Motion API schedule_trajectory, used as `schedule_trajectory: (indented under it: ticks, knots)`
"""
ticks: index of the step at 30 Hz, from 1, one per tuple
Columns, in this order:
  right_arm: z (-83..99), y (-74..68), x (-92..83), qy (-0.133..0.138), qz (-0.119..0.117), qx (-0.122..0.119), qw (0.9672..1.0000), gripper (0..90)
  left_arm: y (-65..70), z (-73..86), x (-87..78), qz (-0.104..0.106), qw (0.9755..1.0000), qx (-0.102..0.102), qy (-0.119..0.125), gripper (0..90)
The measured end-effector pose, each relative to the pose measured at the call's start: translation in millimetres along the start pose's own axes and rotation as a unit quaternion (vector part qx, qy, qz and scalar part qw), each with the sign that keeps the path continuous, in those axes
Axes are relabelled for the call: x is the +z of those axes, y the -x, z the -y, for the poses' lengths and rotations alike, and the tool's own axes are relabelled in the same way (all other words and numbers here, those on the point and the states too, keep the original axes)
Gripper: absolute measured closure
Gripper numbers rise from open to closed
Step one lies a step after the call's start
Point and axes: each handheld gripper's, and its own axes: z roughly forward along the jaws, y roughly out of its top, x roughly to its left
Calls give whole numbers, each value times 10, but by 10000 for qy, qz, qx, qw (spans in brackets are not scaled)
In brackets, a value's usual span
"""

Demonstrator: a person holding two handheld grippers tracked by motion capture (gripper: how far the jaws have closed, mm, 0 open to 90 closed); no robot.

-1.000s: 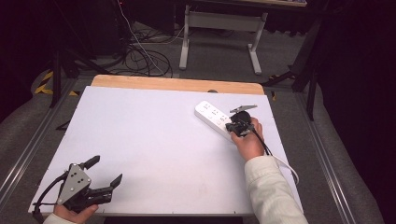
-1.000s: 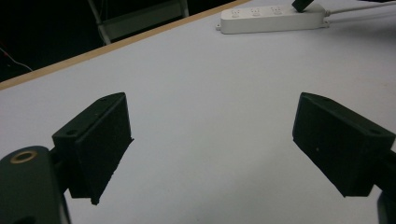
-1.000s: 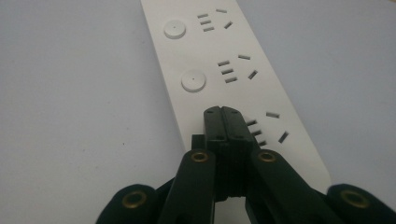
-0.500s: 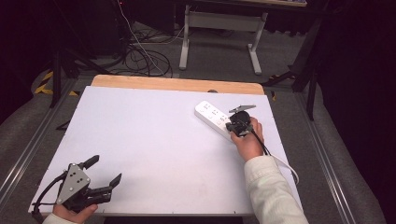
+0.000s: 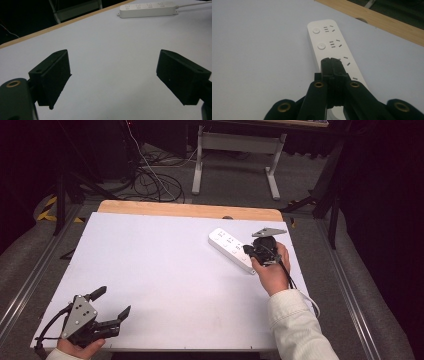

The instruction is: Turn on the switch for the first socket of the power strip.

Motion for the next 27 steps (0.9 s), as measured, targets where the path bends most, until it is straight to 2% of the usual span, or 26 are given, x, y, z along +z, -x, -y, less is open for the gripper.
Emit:
schedule_trajectory:
  ticks: [6,11,19,27]
  knots:
    - [-30,-16,-153,192,-57,-34,9998,900,2,1,6,-1,10000,-7,0,128]
    - [-49,-19,-229,239,-63,-33,9997,900,1,1,5,-1,10000,-4,-7,128]
    - [-59,-49,-314,277,9,-248,9993,900,-5,2,4,11,10000,-8,-10,127]
    - [-34,-61,-442,410,-110,-147,9990,900,0,0,9,1,10000,-3,-6,127]
